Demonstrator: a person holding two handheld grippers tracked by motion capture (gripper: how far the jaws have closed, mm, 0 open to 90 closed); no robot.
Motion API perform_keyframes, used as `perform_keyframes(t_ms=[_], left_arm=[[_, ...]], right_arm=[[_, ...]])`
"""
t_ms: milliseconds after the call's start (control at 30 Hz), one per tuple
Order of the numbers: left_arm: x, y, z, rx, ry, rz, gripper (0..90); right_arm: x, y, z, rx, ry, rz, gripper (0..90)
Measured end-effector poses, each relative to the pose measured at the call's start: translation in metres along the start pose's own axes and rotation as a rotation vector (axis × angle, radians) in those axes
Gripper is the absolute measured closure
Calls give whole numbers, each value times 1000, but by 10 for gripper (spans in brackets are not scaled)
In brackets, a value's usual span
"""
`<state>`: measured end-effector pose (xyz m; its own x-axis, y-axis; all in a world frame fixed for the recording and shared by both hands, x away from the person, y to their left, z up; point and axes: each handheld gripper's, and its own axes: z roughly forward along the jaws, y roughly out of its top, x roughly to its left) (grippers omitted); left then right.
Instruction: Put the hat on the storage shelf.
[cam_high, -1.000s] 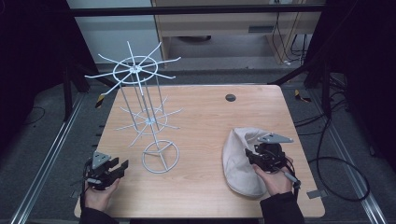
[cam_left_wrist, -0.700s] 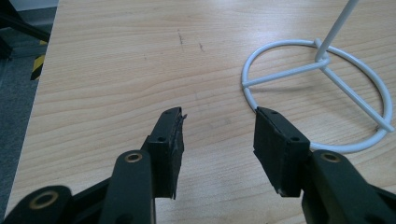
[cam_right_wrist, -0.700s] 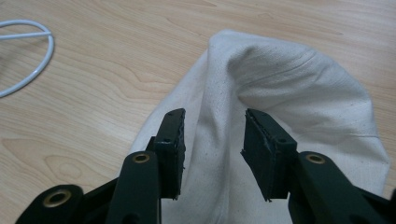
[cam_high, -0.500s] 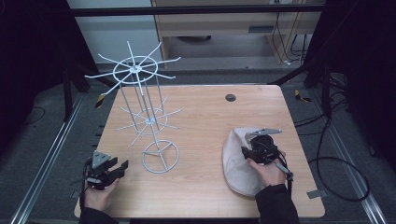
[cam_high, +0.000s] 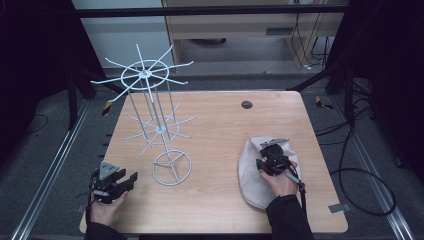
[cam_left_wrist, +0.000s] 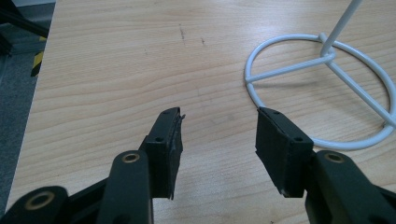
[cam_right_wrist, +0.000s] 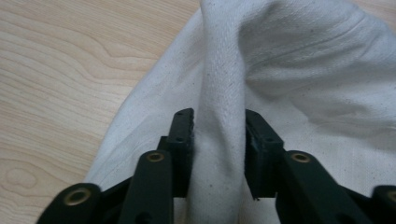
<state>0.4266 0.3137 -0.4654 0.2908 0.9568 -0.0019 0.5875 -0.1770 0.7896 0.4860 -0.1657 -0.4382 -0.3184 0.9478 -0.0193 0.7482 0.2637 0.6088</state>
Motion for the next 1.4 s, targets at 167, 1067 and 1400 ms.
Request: perform_keyframes(t_ms=[167,1067,1400], left_arm=[[-1,0,0,0,-1,-1,509],[0,0,0,-1,-1,-2,511],[0,0,0,-5,-3,-3,512]], right_arm=[[2,0,1,2,-35,0,839],[-17,-11,-52,-261,61,-8,880],[-19,-12,-67,-385,92,-39,881]])
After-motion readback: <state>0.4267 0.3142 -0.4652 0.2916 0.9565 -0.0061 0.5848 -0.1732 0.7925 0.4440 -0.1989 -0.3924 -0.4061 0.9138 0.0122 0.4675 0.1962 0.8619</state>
